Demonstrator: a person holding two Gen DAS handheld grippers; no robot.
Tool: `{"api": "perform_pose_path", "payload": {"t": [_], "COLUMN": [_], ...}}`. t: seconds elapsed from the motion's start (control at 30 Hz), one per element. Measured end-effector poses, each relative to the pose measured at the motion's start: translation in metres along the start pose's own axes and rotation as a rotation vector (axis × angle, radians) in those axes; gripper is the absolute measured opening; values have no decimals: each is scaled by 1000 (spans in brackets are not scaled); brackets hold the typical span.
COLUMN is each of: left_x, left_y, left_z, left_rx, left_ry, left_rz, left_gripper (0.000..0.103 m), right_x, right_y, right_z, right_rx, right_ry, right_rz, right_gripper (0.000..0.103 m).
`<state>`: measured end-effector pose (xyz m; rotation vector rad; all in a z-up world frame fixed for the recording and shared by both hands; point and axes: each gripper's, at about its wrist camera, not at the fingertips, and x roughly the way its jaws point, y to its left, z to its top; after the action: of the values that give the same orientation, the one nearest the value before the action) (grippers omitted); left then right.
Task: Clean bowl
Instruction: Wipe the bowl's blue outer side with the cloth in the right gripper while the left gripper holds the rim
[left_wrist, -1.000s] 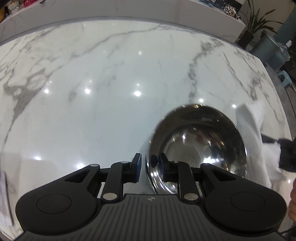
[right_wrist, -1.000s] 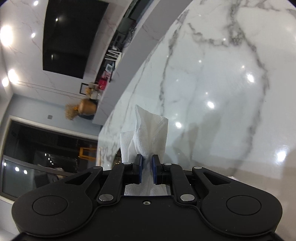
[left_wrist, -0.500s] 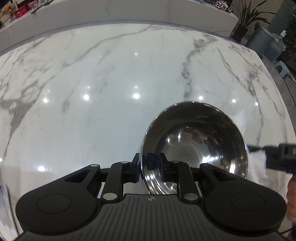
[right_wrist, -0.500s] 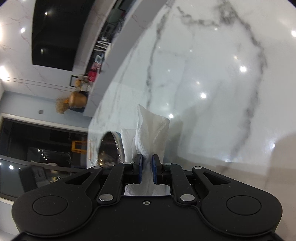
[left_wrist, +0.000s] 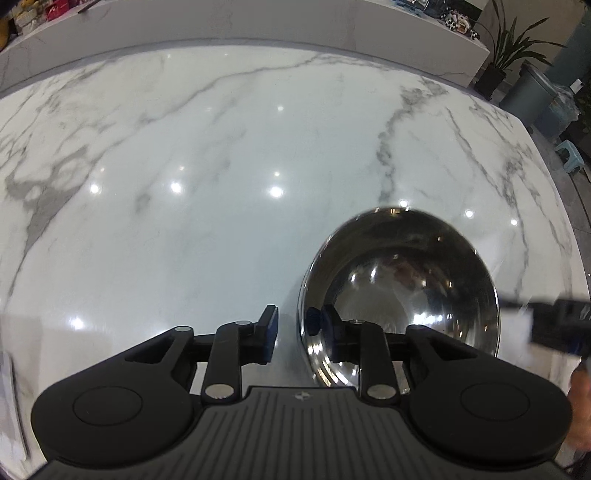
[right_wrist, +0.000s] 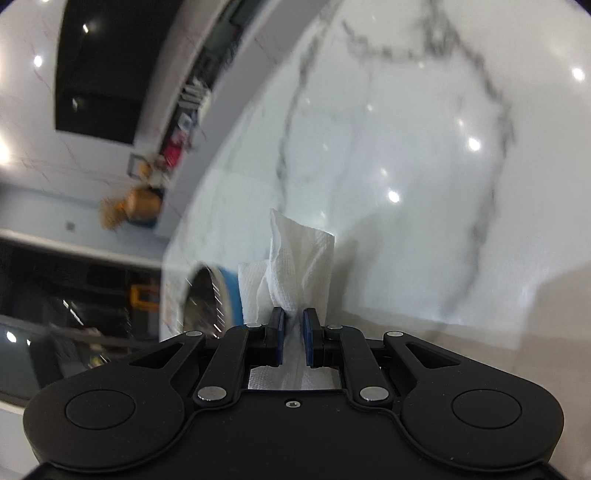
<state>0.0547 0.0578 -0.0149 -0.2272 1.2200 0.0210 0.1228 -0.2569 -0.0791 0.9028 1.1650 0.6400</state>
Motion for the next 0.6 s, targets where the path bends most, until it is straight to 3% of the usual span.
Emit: {"api": "perform_pose_path", "payload": {"t": [0.1,0.17,0.27,0.6], "left_x": [-1,0,0,3], "left_y": [-1,-3,-7,-9], "left_z": [-5,-5,-5,4], "left_rx": [9,22,43,69], "left_ry": [23,34,31,-12], "left_rz": [-17,-25,-29,-2], "left_gripper": [27,27,18,18], "right_x": [-7,-7,-2,14], "right_y": [3,3,0,-8], "right_z": [4,5,3,0], "right_rx": [-6,-8,-5,7], "right_ry": [-33,-30,-8,51], "right_rz": [59,60,55,27], "right_gripper": [10,10,10,10]}}
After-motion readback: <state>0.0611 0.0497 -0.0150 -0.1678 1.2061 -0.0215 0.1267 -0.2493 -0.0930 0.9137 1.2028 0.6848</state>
